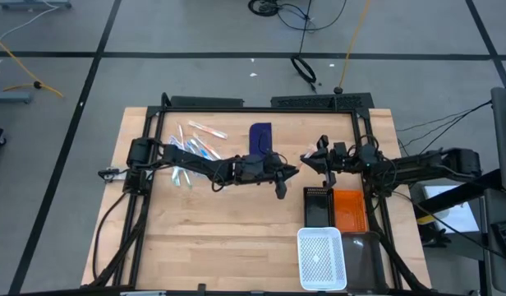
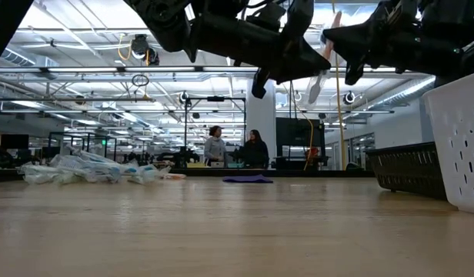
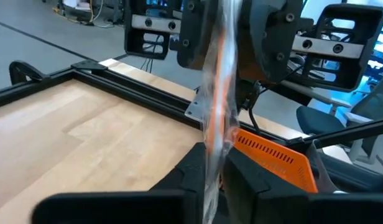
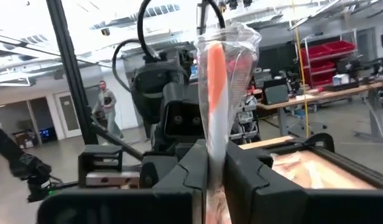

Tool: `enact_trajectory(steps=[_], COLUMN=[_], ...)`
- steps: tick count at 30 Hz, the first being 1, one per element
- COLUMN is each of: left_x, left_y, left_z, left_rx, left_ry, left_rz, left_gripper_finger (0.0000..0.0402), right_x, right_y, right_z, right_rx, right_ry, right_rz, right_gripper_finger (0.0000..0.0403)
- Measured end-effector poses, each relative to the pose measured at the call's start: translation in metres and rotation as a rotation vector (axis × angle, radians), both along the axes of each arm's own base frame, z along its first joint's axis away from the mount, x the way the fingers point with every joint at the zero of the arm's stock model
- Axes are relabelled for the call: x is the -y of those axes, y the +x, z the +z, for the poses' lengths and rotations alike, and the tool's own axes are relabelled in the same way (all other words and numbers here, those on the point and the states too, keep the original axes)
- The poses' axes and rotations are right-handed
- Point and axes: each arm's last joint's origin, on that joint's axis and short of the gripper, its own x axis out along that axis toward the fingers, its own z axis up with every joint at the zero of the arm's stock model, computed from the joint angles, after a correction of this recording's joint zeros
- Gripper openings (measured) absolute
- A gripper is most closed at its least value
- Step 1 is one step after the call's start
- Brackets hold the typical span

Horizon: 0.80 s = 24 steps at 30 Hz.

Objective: Pick & Place Toothbrushes
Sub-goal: Put the orange toothbrush into the white bin

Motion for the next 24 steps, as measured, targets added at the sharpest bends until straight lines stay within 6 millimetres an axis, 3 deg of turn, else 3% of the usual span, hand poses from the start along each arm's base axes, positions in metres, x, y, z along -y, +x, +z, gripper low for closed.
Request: enact_trajectory(steps=[10, 16, 24], left_x=[0.001, 0.0, -0.001], left_y=[-0.007, -0.02, -0.024], left_z=[0.01, 0.02, 0.022], left_rx=[-0.069, -0.195, -0.231], left_ry=[0.015, 0.02, 0.03], left_rz=[-0.065, -0.043, -0.009], left_gripper_finger=[0.016, 0.0172, 0.0173], right_x=[-0.004, -0.009, -0.031], right_y=[-0.012, -0.024, -0.037], right_z=[0.003, 0.006, 0.009], right_rx=[-0.076, -0.105, -0.112], right_ry=[0.017, 0.007, -0.037], right_rz=[0.045, 0.068, 0.239], right_gripper_finger=[0.0018, 0.0018, 0.0018])
